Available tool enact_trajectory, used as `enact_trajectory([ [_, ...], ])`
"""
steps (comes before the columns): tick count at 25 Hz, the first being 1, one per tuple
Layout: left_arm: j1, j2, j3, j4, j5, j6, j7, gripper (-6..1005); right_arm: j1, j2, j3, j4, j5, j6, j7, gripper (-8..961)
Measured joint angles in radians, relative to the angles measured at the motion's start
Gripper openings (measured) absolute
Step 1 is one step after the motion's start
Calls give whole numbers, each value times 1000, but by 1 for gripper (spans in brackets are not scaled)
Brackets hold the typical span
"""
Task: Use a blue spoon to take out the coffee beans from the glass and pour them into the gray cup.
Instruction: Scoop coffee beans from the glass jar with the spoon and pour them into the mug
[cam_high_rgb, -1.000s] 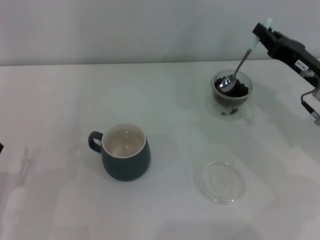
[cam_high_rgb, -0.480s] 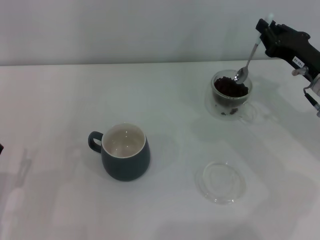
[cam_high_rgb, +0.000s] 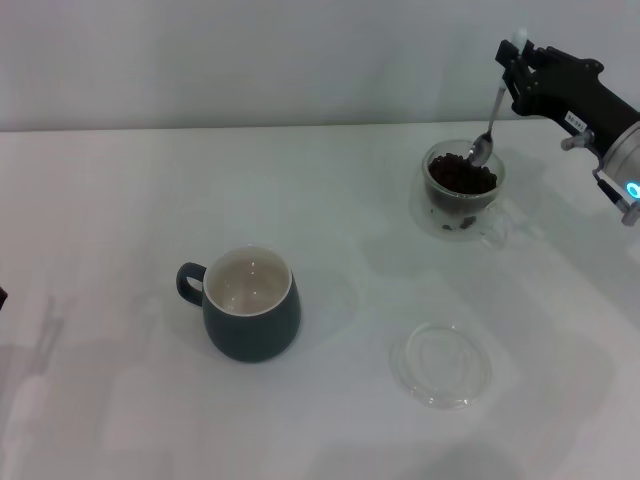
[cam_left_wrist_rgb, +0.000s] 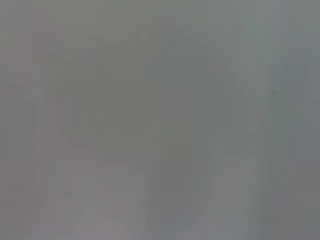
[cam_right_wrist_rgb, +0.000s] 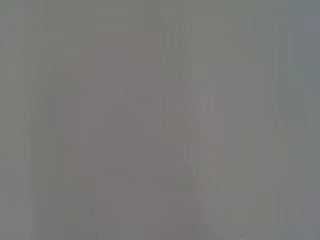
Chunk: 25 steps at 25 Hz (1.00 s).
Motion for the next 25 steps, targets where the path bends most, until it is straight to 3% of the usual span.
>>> enact_trajectory([
  [25, -14, 0, -2, 3, 0, -11, 0, 836, 17, 0, -13, 51, 2, 42, -37, 143],
])
